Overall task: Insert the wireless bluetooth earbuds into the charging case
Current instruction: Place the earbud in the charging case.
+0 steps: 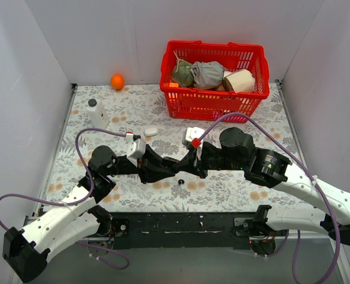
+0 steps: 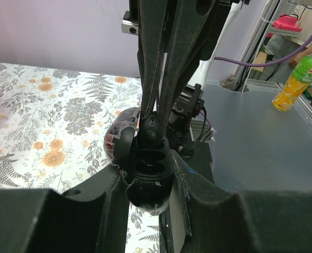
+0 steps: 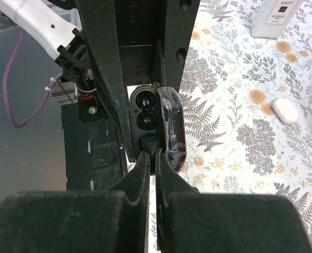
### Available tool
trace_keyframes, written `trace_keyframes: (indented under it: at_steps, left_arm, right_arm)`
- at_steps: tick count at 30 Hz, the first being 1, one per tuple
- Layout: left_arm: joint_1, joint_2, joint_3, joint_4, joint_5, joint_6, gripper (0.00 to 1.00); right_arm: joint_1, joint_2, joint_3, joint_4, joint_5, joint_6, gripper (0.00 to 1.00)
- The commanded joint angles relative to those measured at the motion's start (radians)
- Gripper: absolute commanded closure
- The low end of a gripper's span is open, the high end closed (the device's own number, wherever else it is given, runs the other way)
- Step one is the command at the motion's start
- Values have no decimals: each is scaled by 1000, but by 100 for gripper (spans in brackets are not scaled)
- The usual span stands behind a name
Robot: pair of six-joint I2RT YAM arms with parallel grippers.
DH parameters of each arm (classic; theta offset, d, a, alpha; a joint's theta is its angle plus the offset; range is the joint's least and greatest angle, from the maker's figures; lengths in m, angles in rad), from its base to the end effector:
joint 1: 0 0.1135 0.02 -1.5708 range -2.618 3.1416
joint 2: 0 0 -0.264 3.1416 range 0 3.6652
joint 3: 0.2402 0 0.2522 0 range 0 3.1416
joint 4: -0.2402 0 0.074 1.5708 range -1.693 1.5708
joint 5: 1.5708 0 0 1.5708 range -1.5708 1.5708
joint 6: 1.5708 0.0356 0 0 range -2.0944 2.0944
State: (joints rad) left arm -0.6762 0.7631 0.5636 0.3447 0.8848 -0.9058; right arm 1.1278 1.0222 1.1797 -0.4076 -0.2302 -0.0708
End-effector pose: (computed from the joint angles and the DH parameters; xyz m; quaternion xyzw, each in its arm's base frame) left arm 0.1206 -0.1321 0.3202 0.2541 0.6242 -0.6830 0.2817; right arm 0.0870 0.2024 0.4095 -0.5007 0.6081 0.3856 0.4805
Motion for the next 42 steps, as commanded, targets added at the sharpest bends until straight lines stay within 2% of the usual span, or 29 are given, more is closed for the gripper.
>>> trace_keyframes:
  at_steps: [1,6,15,21,32,42]
  left_arm:
    - [0,-24,-10,71,-29,-18,100]
    - [0,-22,-18,106,-29,-39,100]
    - [0,-25,-39,142,-36,-61,100]
    - [0,-30,-48,149,-43,-67,100]
    - [0,-31,-56,149,-44,-58,100]
    - [0,-39,-67,157,-41,-65,100]
  right_arm:
    - [4,10,6,18,12,17,99]
    - [4,21,32,1,43,20,84]
    - [4,33,67,-20,95,32,73]
    - [4,39,83,-22,101,34,70]
    - [6,21,83,-5,120,49,71]
    - [4,26,80,1,115,57,92]
